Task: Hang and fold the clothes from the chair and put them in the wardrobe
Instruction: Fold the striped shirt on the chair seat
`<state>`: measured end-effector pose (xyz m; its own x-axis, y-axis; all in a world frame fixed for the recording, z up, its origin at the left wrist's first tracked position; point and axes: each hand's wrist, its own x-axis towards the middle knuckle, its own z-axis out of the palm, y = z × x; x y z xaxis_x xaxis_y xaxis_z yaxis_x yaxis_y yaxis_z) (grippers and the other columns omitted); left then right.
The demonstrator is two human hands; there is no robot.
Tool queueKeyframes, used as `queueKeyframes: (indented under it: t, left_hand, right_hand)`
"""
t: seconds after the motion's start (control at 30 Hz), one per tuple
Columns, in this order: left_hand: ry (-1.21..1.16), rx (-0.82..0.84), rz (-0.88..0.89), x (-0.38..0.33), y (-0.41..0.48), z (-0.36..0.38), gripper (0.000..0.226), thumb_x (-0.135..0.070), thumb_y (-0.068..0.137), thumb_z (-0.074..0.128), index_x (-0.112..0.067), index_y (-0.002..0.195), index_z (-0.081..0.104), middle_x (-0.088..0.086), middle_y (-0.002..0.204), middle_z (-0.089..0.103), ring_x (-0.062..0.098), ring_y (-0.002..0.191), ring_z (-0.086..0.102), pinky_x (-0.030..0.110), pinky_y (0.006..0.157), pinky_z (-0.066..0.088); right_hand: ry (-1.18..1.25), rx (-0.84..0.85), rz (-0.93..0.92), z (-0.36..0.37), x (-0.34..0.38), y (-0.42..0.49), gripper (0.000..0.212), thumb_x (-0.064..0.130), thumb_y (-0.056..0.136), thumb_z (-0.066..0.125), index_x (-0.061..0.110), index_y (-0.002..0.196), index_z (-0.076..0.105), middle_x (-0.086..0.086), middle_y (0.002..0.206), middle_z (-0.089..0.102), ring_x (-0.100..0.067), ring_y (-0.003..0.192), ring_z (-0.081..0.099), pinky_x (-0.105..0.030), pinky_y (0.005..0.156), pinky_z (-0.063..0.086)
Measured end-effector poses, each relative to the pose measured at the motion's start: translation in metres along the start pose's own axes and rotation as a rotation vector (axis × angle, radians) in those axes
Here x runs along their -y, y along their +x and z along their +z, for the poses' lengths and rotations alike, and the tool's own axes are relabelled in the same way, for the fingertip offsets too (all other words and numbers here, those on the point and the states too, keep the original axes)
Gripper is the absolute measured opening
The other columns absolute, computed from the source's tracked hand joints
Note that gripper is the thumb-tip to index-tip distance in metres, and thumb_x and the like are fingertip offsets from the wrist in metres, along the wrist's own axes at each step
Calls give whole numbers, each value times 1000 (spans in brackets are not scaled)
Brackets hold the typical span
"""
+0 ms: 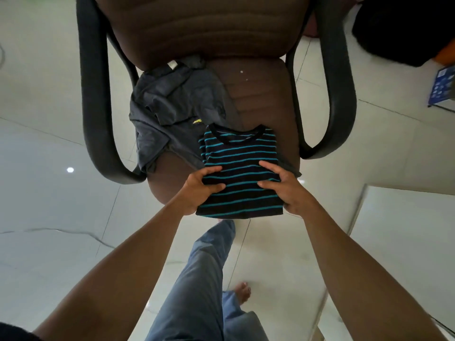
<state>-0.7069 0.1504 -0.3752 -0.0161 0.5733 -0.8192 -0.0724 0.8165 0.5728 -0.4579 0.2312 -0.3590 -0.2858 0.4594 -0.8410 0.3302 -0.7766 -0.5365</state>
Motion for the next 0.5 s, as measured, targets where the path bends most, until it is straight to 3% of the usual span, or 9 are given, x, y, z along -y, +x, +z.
queueKeyframes:
  t: [0.17, 0.37, 0.5]
  left_hand:
    - [130, 122, -11, -29, -38, 30, 74, -15, 80, 81, -37, 143, 49, 0, 135, 53, 19, 118, 57, 42, 103, 50]
    - [424, 291, 18, -34, -103, 121, 78, -13, 84, 78, -34, 149, 39, -8, 115, 54, 9, 99, 60, 20, 71, 53]
    - [667, 463, 75, -1, -151, 200, 85, -17, 81, 81, -33, 151, 36, -2, 124, 52, 15, 105, 60, 29, 83, 56]
  right_hand:
    - [142, -26, -54, -23, -25, -67, 61, 8, 88, 71, 40, 136, 52, 1, 133, 51, -22, 119, 56, -39, 94, 55]
    - [430, -179, -108, -50, -121, -177, 68, 6, 83, 75, 39, 138, 51, -8, 135, 53, -30, 118, 60, -49, 97, 53]
    - [650, -340, -161, -50, -215, -273, 68, 5, 82, 76, 35, 138, 52, -10, 134, 53, -32, 115, 62, -46, 93, 56]
